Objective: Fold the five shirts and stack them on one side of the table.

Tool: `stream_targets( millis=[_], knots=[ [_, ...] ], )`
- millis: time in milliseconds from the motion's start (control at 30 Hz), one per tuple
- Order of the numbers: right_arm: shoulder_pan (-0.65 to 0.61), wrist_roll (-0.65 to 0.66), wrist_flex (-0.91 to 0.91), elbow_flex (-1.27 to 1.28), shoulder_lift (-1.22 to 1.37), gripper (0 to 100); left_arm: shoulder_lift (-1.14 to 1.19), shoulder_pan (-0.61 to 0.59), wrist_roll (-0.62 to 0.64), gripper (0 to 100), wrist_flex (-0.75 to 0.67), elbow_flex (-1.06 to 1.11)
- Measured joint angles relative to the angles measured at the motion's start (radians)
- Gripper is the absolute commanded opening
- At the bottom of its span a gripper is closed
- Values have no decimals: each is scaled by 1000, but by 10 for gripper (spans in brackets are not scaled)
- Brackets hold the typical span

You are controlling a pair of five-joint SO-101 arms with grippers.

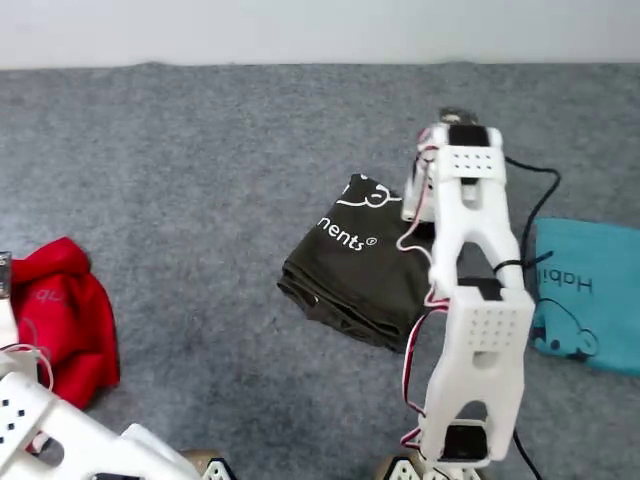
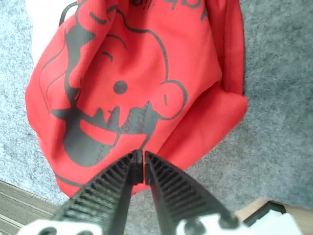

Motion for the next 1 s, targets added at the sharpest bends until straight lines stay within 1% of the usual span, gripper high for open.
stream_targets(
  millis=[233,367,467,600,700,867,1000],
  knots=[
    [-103,-87,130,0,-117,9,0,0,0,15,0,0],
    [-153,-172,124,57,-118,9,0,0,0,15,0,0],
    [-187,-204,115,146,-117,9,0,0,0,15,0,0],
    [-305,-241,92,198,-51,9,0,0,0,15,0,0],
    [-390,-244,64,199,-5,9,0,0,0,15,0,0],
    [-414,-247,2,199,64,9,0,0,0,15,0,0],
    [-416,-247,6,193,77,9,0,0,0,15,0,0]
  ],
)
